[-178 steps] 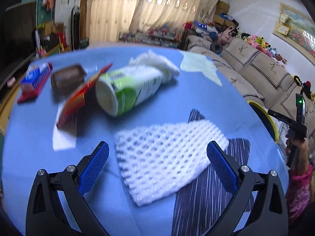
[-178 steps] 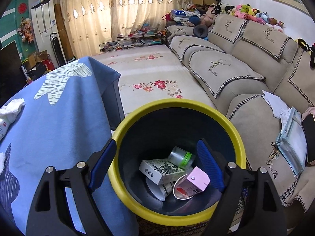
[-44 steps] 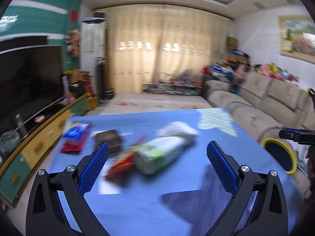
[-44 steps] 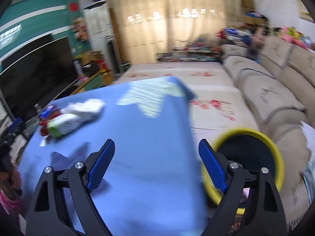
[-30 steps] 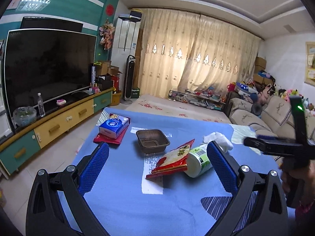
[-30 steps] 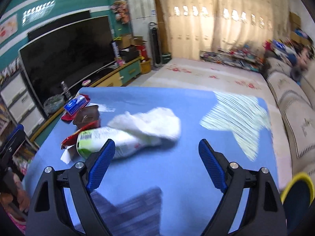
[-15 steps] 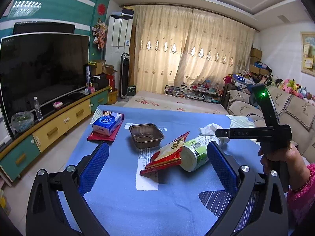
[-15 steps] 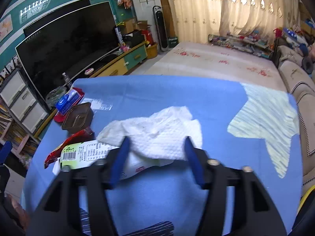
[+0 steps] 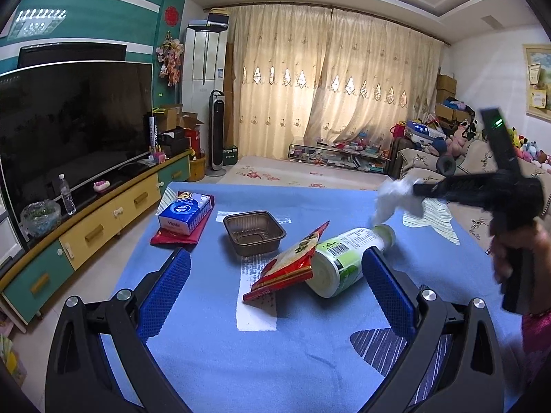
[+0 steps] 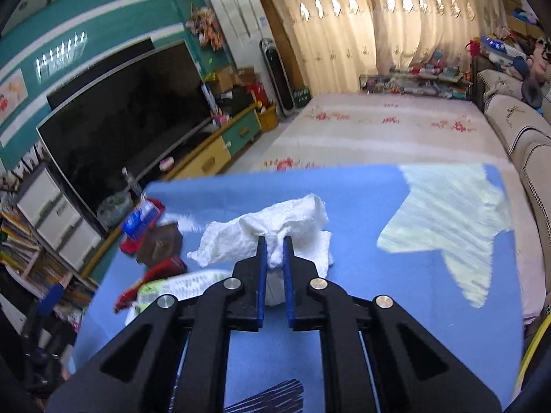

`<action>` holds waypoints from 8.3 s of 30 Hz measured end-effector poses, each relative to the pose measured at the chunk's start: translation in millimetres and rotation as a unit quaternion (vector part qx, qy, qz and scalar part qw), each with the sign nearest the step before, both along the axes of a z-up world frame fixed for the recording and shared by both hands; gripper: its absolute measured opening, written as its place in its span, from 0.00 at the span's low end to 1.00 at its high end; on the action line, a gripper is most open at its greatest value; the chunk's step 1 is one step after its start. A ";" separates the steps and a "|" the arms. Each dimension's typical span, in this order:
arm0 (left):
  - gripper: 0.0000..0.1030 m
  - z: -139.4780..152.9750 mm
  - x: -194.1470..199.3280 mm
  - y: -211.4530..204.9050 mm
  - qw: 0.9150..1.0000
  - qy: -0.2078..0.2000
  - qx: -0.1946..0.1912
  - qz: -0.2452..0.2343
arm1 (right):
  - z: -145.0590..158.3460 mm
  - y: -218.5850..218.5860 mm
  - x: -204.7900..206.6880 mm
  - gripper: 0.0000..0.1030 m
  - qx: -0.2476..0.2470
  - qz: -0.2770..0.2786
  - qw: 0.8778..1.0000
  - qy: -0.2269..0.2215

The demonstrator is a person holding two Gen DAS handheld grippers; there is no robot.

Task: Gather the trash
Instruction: 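Carry the tissue over the yellow bin and release it, then grasp the red snack bag with the left gripper and lift it, then carry the red snack bag over the yellow bin and release it, then move the right gripper back over the table to the green-white bottle, then grasp the green-white bottle with the right gripper and lift it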

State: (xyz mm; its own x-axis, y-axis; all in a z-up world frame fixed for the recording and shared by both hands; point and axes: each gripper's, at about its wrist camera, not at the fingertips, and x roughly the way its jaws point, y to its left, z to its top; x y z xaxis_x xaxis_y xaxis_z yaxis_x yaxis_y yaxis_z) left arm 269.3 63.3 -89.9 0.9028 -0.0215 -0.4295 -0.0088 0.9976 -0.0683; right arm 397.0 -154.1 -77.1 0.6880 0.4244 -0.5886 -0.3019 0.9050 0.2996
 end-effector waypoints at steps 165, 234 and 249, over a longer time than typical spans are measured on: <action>0.78 35.5 26.9 -195.3 0.980 0.087 0.029 -0.178 | -50.5 -298.2 -247.8 0.55 -0.029 -0.313 0.949 0.006; 0.82 -27.6 25.5 71.9 0.985 0.075 0.010 0.154 | -37.1 -22.4 -86.4 0.70 -0.094 -0.127 0.987 0.017; 0.82 -28.7 26.1 70.5 0.987 0.077 0.005 0.143 | -62.9 46.4 -52.5 0.75 -0.142 -0.088 0.986 0.024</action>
